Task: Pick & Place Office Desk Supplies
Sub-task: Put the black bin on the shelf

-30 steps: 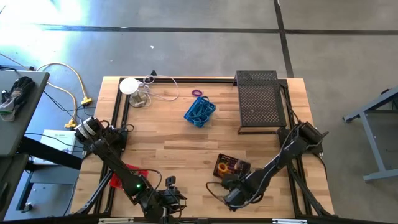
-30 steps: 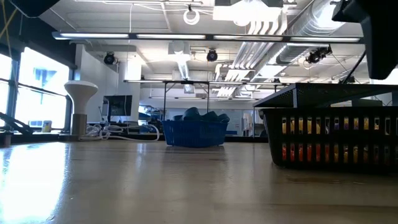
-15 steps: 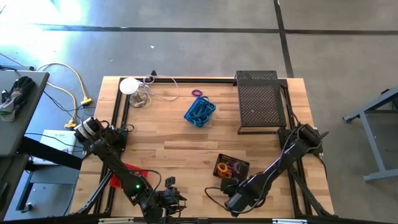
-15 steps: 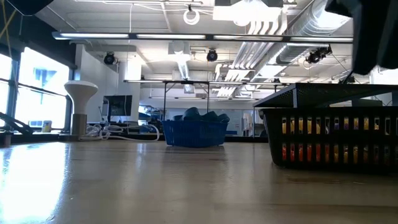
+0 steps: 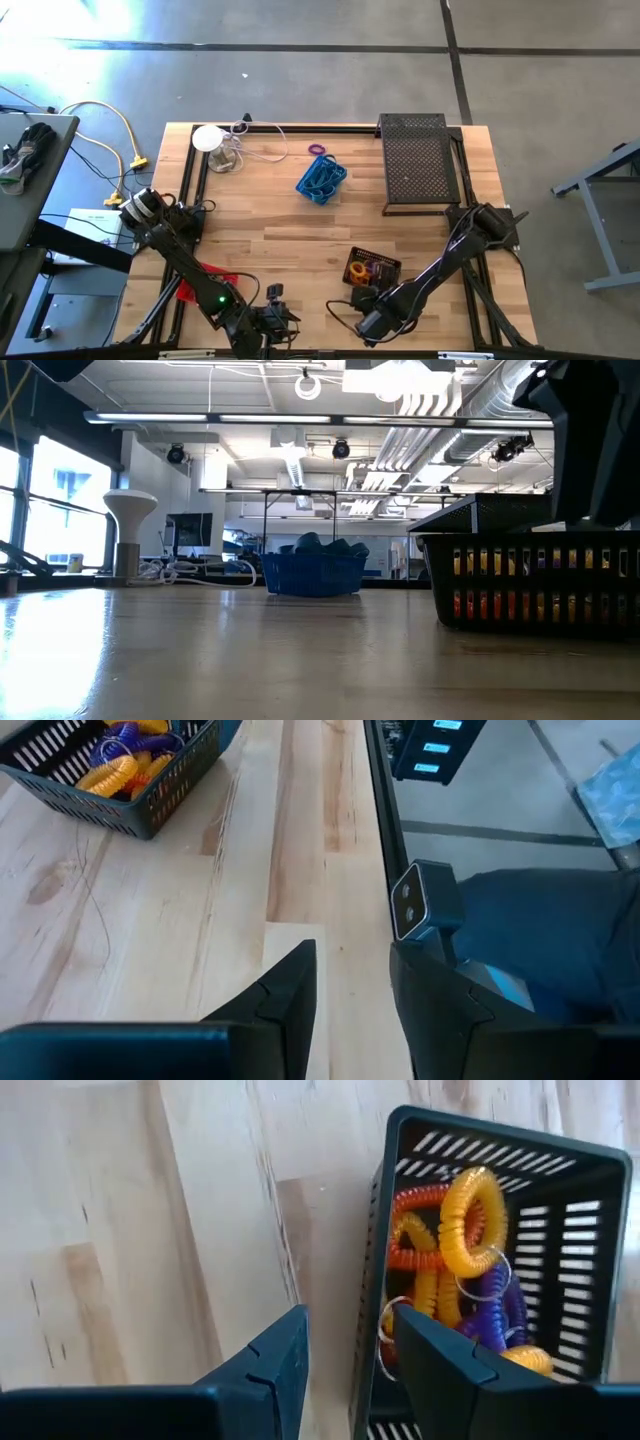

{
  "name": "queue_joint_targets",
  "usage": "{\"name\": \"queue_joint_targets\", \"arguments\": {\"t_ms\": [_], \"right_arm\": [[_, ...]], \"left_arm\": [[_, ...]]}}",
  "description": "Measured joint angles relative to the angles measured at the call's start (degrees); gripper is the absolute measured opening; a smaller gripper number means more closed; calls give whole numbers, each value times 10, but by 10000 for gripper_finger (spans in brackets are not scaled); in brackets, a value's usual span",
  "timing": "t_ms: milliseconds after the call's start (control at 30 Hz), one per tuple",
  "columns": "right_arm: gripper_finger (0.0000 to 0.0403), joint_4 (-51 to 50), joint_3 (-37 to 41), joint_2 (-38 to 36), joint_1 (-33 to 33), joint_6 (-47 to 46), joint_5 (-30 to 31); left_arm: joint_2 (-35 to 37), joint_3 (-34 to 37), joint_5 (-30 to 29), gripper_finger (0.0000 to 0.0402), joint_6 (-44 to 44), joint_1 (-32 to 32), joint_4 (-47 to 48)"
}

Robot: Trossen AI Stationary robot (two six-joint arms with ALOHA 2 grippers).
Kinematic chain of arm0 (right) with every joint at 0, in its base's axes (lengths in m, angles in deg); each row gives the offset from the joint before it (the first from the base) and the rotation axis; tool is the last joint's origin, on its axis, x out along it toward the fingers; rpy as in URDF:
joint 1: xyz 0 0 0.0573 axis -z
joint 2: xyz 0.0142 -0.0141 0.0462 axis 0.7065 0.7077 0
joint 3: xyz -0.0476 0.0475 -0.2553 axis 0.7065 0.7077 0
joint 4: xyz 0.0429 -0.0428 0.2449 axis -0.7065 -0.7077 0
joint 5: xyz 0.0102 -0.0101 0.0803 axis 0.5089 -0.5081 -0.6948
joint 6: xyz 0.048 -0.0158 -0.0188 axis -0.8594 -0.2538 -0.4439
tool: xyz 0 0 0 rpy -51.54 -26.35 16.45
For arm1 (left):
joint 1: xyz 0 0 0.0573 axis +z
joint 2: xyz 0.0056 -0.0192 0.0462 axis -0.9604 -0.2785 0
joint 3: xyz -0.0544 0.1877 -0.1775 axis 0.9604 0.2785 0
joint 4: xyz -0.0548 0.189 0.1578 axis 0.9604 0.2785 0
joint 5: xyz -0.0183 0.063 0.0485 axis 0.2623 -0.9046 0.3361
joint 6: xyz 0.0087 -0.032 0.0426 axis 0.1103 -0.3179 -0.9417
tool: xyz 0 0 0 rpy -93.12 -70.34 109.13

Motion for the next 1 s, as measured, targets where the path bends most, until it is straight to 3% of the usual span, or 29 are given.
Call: {"name": "queue_joint_targets", "arguments": {"t_ms": [767,1000], "right_arm": [[135,7,0,39,24,17,12],[101,-2,0,46,29,19,-2]], "left_arm": [[0,0,1,124,-64,21,5],[0,0,1,124,-87,34,6]]}}
